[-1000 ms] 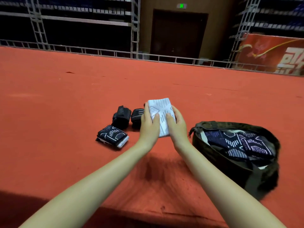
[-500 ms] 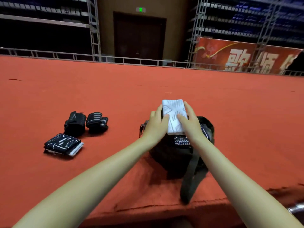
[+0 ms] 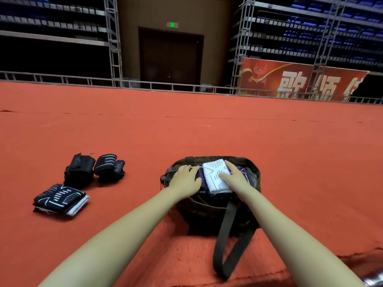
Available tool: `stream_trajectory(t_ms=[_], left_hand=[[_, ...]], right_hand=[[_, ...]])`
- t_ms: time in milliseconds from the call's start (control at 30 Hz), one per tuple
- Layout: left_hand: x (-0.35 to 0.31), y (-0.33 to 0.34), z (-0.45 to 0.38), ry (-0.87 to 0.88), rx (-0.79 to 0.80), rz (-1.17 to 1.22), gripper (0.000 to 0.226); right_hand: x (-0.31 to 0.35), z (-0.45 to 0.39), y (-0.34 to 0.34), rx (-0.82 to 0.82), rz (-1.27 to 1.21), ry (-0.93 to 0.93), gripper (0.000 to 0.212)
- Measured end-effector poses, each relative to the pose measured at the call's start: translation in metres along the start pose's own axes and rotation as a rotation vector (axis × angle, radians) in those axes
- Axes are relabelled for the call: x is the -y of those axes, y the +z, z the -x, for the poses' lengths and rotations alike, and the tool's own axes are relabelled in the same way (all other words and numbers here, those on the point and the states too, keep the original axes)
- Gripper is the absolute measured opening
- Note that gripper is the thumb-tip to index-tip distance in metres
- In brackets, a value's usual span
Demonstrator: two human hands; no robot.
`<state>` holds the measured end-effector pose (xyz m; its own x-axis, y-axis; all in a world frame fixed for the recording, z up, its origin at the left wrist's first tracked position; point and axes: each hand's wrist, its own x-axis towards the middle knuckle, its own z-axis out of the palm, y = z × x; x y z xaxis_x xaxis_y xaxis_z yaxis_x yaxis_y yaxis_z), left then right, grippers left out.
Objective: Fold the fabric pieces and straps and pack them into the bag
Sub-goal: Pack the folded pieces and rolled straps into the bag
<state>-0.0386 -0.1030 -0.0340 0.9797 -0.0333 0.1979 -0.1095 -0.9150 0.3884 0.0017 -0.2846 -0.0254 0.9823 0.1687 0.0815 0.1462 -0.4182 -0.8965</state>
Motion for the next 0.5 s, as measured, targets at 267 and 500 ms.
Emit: stream_trajectory(t_ms=[267, 500], left_hand=[[0.005, 0.008, -0.007, 0.006, -0.011, 0.046, 0.052], [0.007, 0.007, 0.005, 0.035, -0.049, 0.09, 0.05]], right_hand=[[-0.016, 0.004, 0.014, -0.155, 0.544, -0.289, 0.054], [-0.019, 0.0, 0.013, 0.002, 0.632, -0.191, 0.052]])
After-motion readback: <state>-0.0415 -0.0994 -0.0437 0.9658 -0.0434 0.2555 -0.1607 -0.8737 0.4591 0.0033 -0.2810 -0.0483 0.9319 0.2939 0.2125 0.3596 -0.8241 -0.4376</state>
